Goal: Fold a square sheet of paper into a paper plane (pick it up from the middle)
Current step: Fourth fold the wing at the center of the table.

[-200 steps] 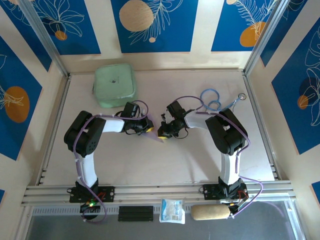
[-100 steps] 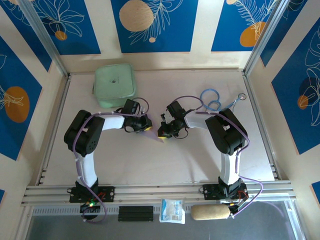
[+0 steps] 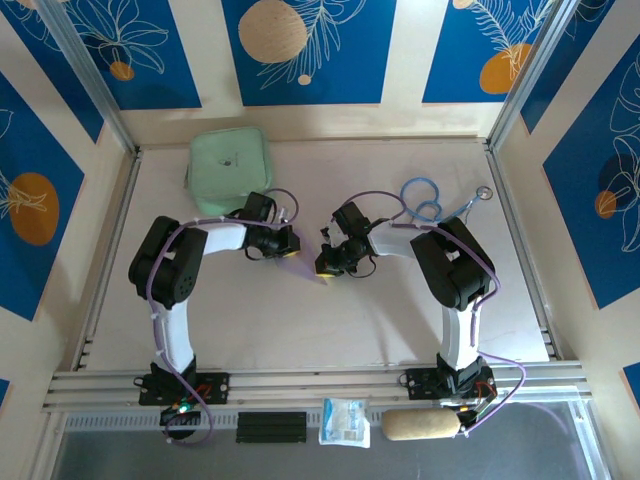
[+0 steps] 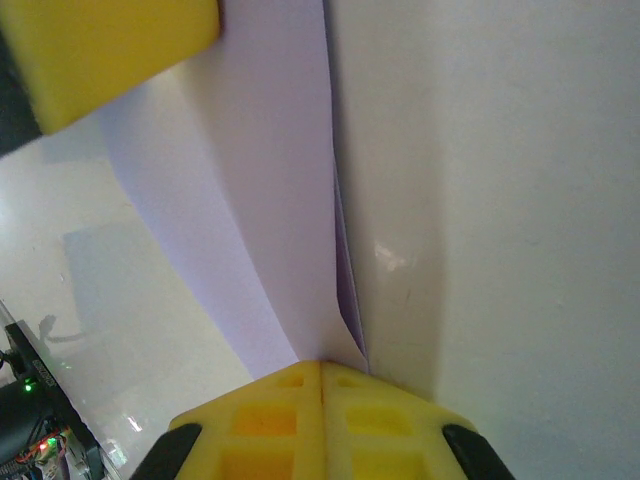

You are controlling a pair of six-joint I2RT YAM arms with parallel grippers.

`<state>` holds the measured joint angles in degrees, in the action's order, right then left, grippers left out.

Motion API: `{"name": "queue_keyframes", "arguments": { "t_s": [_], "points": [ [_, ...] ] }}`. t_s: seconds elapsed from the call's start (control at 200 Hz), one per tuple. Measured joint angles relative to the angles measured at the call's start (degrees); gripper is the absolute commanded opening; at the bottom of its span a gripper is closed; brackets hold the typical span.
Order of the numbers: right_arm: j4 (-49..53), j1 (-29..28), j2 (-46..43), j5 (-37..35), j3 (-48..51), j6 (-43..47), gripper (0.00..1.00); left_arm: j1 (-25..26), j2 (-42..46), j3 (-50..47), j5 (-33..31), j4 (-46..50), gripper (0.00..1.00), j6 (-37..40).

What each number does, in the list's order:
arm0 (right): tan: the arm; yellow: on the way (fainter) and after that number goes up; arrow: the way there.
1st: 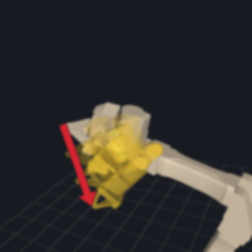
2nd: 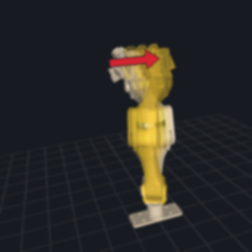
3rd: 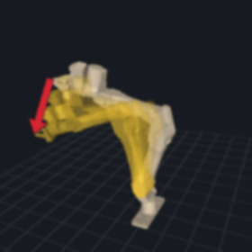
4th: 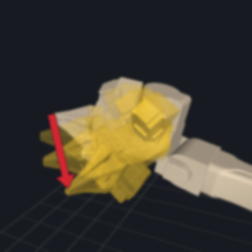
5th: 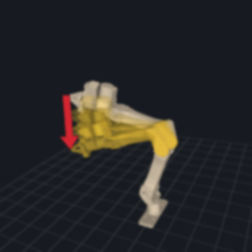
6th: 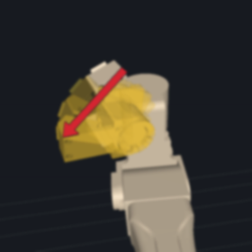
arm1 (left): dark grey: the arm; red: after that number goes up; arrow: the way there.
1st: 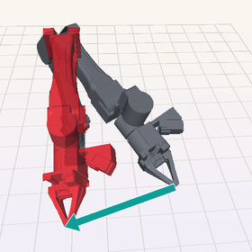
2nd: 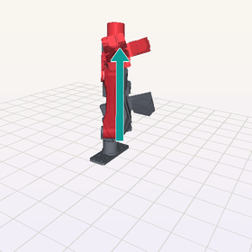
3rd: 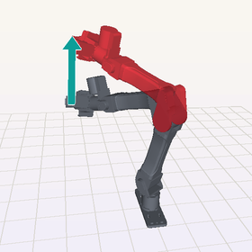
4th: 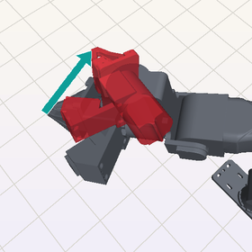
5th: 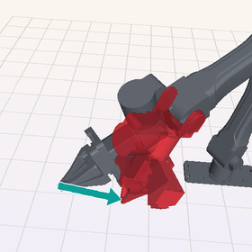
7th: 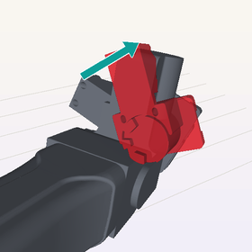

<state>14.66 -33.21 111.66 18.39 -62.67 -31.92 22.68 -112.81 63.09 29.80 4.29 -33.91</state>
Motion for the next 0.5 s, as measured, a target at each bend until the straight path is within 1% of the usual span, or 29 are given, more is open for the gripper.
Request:
{"name": "queue_keyframes", "arguments": {
  "t_s": [0.14,0.29,0.37,0.5],
  "points": [
    [-1.0,-0.2,0.3,0.0,0.0,0.0,0.03,-2.7,-0.9,0.0,2.7,-1.6,0.10,0.9],
    [-1.4,-0.2,0.3,0.0,0.2,0.0,0.03,-6.3,-1.3,0.4,2.8,-2.6,0.10,1.3],
    [-1.5,-0.2,0.3,0.0,0.2,0.0,0.03,-7.8,-1.3,1.2,1.0,-2.0,0.10,2.1],
    [-1.6,-0.2,0.3,0.0,0.2,0.0,0.03,-9.5,-1.3,3.4,-4.1,0.2,0.09,4.2]
  ]
}}
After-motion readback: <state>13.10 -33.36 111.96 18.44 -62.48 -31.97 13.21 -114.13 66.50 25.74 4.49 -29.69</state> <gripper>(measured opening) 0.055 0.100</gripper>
